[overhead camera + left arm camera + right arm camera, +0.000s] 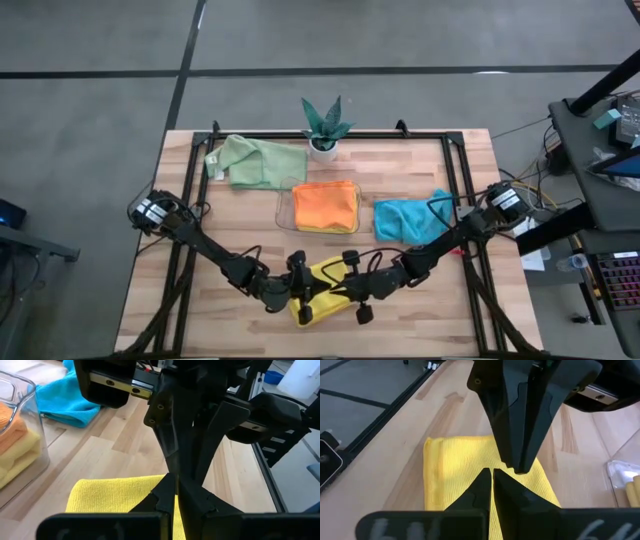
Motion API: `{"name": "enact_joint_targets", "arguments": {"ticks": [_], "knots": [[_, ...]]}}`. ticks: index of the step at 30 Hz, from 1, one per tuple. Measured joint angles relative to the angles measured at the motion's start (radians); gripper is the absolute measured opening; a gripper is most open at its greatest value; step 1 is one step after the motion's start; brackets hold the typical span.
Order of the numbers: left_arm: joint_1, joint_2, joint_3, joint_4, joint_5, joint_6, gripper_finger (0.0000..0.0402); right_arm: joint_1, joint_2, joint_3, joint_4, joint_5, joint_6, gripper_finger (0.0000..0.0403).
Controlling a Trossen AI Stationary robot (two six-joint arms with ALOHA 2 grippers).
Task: Fold microfiber towels
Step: Put the folded yellow microfiber towel into the transparent bin
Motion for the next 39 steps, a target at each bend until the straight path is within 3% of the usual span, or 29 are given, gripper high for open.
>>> {"name": "enact_joint_targets", "arguments": {"ticks": [11, 17, 22, 27, 31, 35, 39], "knots": [[0.0, -0.001, -0.002, 0.0, -0.001, 0.0, 0.0005, 0.004, 0.0, 0.0, -0.041, -0.012, 0.026, 0.0013], [0.0, -0.005, -0.005, -0.001, -0.002, -0.001, 0.0005, 0.007, 0.0, 0.0, -0.082, -0.104, 0.06, 0.0013], [-0.007, -0.019, -0.006, 0.0, 0.019, -0.058, 0.0005, 0.007, -0.006, 0.005, -0.221, -0.166, 0.182, 0.0013], [-0.011, -0.022, -0.006, -0.039, 0.192, -0.231, 0.0005, 0.007, -0.008, 0.027, -0.451, -0.168, 0.362, 0.0013], [-0.026, -0.022, -0.006, -0.194, 0.363, -0.448, 0.0005, -0.004, -0.008, 0.047, -0.589, -0.167, 0.531, 0.0013], [-0.04, -0.025, -0.005, -0.415, 0.502, -0.637, 0.0005, -0.026, -0.008, 0.05, -0.612, -0.172, 0.715, 0.0013], [-0.045, -0.051, -0.005, -0.473, 0.538, -0.676, 0.0005, -0.047, -0.008, 0.066, -0.613, -0.204, 0.747, 0.0013]]}}
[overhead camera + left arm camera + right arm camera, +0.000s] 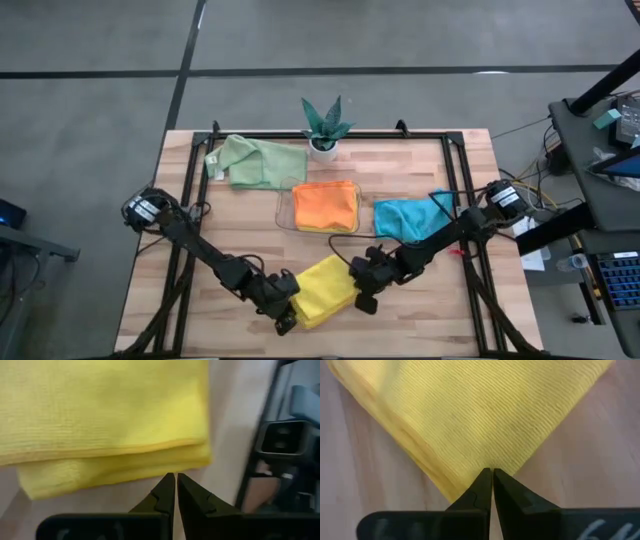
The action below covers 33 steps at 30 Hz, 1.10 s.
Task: Fold microfiber towels
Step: Put the folded yellow microfiber towel into the transparent bin
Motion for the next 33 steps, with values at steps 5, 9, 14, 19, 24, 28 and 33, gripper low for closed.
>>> {"name": "enact_joint_targets", "arguments": {"ticks": [5, 9, 14, 19, 24, 28, 33], "knots": [[-0.005, -0.066, 0.0, -0.023, 0.014, -0.004, 0.0005, -0.008, -0.01, 0.066, -0.051, -0.083, -0.023, 0.0013], [-0.009, -0.128, -0.018, -0.027, -0.012, -0.005, 0.001, -0.007, -0.014, 0.143, -0.224, -0.085, -0.072, 0.0017], [0.005, -0.168, -0.058, -0.046, -0.032, -0.041, 0.005, -0.007, -0.014, 0.205, -0.377, -0.055, -0.117, 0.0062], [0.022, -0.178, -0.144, -0.051, -0.073, -0.112, 0.0115, 0.005, -0.014, 0.208, -0.39, -0.036, -0.151, 0.0134], [0.033, -0.177, -0.199, -0.024, -0.151, -0.168, 0.0175, 0.015, -0.015, 0.182, -0.39, -0.01, -0.149, 0.0199], [0.032, -0.163, -0.217, 0.078, -0.184, -0.164, 0.02, 0.015, -0.015, 0.163, -0.388, -0.005, -0.145, 0.0235], [0.032, -0.115, -0.209, 0.09, -0.198, -0.189, 0.0205, 0.015, -0.015, 0.148, -0.372, -0.004, -0.145, 0.0265]]}}
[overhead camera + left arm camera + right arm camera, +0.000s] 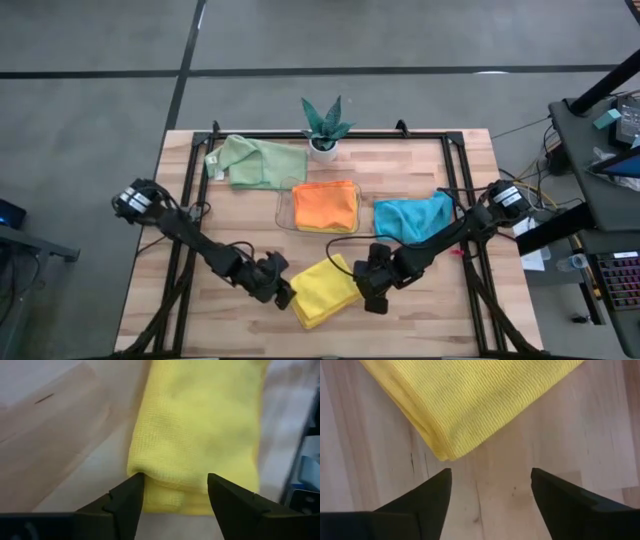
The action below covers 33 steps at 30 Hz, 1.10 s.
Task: Fold microfiber towels
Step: Put the folded yellow microfiber towel into the transparent bin
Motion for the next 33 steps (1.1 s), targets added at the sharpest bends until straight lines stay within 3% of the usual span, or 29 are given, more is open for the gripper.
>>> {"name": "enact_joint_targets", "arguments": {"ticks": [5, 8, 17, 24, 33], "knots": [[0.0, 0.045, 0.009, 0.062, 0.0, 0.009, 0.0201, 0.0, 0.0, -0.003, 0.008, 0.002, -0.012, 0.0282], [0.0, 0.057, 0.012, 0.095, 0.006, 0.059, 0.0177, 0.0, 0.0, -0.004, 0.039, 0.01, -0.023, 0.0289], [0.0, 0.059, 0.061, 0.095, -0.018, 0.209, 0.0013, -0.014, 0.0, -0.026, 0.185, 0.083, -0.098, 0.0302], [-0.001, 0.059, 0.11, 0.094, -0.023, 0.312, 0.0002, -0.032, 0.0, -0.075, 0.288, 0.175, -0.108, 0.0303], [-0.001, 0.059, 0.116, 0.042, -0.019, 0.26, 0.0002, -0.061, 0.0, -0.159, 0.4, 0.176, -0.013, 0.0298]]}}
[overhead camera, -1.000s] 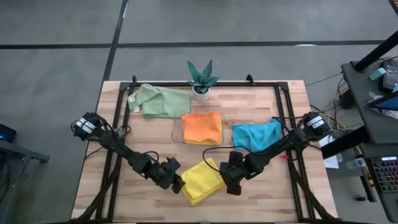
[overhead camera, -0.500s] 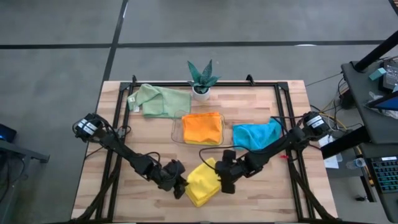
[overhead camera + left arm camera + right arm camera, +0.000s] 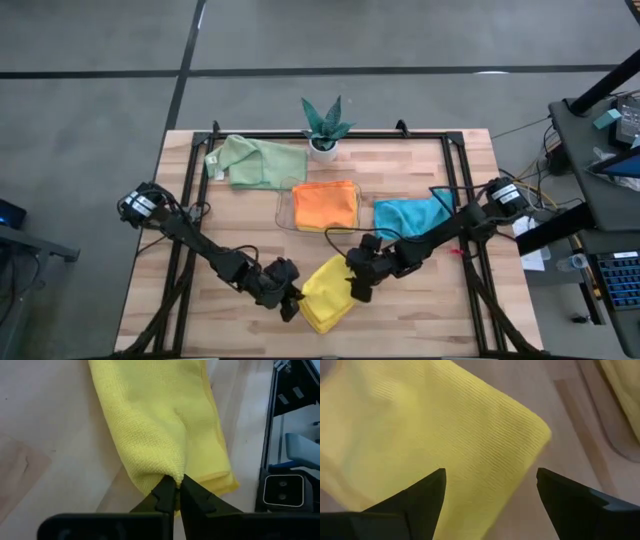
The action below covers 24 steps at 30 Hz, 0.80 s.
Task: Fold microfiber towels
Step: Put the folded yellow microfiber towel into the transparent bin
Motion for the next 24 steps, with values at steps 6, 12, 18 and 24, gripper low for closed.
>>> {"name": "enact_joint_targets", "arguments": {"ticks": [6, 12, 18, 24], "knots": [[0.001, 0.0, 0.0, 0.002, 0.002, -0.06, 0.0003, -0.003, 0.0, -0.024, 0.037, -0.001, 0.015, 0.0288], [0.001, 0.0, 0.0, 0.002, 0.005, -0.078, 0.0032, -0.003, 0.0, -0.031, 0.04, -0.001, 0.012, 0.0273], [0.001, 0.0, -0.001, 0.002, 0.028, -0.103, 0.0084, -0.003, 0.0, -0.031, 0.039, -0.001, -0.005, 0.0267], [0.003, -0.004, -0.001, 0.001, 0.054, -0.104, 0.0128, -0.003, 0.0, -0.032, 0.039, -0.001, -0.014, 0.0267]]}}
